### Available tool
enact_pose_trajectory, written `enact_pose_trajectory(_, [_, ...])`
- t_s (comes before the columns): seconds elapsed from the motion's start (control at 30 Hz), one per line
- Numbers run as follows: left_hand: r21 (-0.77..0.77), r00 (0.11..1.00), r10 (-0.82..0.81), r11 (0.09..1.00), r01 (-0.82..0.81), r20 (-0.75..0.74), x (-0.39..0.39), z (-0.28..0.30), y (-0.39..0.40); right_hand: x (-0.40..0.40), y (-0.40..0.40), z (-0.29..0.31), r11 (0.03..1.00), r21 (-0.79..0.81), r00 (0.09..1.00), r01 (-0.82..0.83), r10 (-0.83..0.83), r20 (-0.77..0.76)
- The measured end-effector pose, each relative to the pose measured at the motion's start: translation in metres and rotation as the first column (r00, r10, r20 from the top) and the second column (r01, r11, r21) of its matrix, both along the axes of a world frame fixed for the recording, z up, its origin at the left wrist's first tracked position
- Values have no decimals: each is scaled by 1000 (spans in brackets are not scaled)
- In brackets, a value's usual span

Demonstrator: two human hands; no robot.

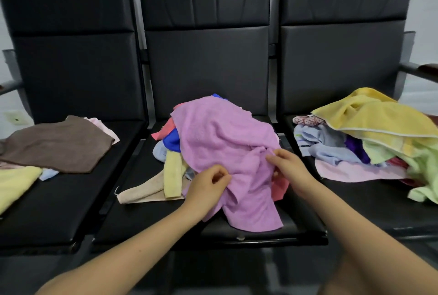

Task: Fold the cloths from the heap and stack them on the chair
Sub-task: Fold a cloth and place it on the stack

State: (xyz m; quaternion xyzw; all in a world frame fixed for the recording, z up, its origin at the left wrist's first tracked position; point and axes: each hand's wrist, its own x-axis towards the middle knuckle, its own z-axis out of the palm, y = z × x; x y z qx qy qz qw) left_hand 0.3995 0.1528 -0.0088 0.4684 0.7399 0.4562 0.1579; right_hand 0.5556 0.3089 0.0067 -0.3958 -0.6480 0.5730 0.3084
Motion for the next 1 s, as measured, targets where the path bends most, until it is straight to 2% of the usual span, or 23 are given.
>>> enact_pose_trajectory(0.1, [85, 966, 118, 986, -141, 231, -20, 16, 1, -5, 4, 9, 977, -212, 962, 24, -80, -262])
enact_pose_trajectory(0.17, [134, 878, 210, 947, -292, 430, -43, 31, 3, -9, 11, 13, 960, -279, 917, 32, -139, -374])
enact_pose_trajectory(0.2, [161, 814, 185, 933, -321, 550, -54, 41, 1, -9, 13, 16, 957, -288, 901, 22, -144, -410])
enact_pose_trajectory(0.23, [187, 767, 113, 938, -291, 632, -62, 51, -2, -10, 14, 20, 962, -272, 900, 5, -123, -417])
enact_pose_trajectory(0.3, [172, 714, -8, 972, -158, 701, -76, 64, -7, -14, 15, 26, 977, -211, 933, -26, -53, -357])
enact_pose_trajectory(0.33, [151, 686, -14, 979, -140, 727, -82, 65, -8, -19, 15, 27, 982, -185, 949, -28, -32, -314])
enact_pose_trajectory(0.4, [36, 660, 114, 977, -209, 743, -101, 55, -2, -31, 18, 26, 989, -146, 970, 34, -67, -234])
enact_pose_trajectory(0.47, [-40, 688, 263, 946, -322, 676, -121, 40, 4, -43, 25, 19, 985, -30, 975, 171, -173, -138])
enact_pose_trajectory(0.53, [-17, 724, 348, 907, -421, 596, -135, 22, 8, -46, 31, 7, 946, 191, 964, 263, -265, -14])
enact_pose_trajectory(0.67, [44, 828, 344, 914, -404, 443, -120, 20, 2, -37, 31, -12, 818, 569, 938, 79, -254, 235])
enact_pose_trajectory(0.73, [92, 920, 309, 936, -339, 243, -111, 24, 1, -34, 24, -11, 717, 697, 927, 6, -266, 265])
enact_pose_trajectory(0.8, [146, 962, 273, 951, -271, 13, -104, 26, 2, -33, 9, -7, 668, 742, 954, -54, -186, 237])
enact_pose_trajectory(0.9, [186, 952, 168, 975, -121, -258, -89, 33, -1, -33, -17, -1, 584, 797, 980, -156, -12, 200])
enact_pose_trajectory(0.93, [171, 948, 109, 984, -59, -299, -83, 35, -3, -33, -24, 0, 559, 801, 972, -213, 36, 233])
enact_pose_trajectory(1.0, [127, 952, -5, 991, 46, -305, -76, 35, -8, -30, -35, 1, 580, 704, 908, -410, 184, 377])
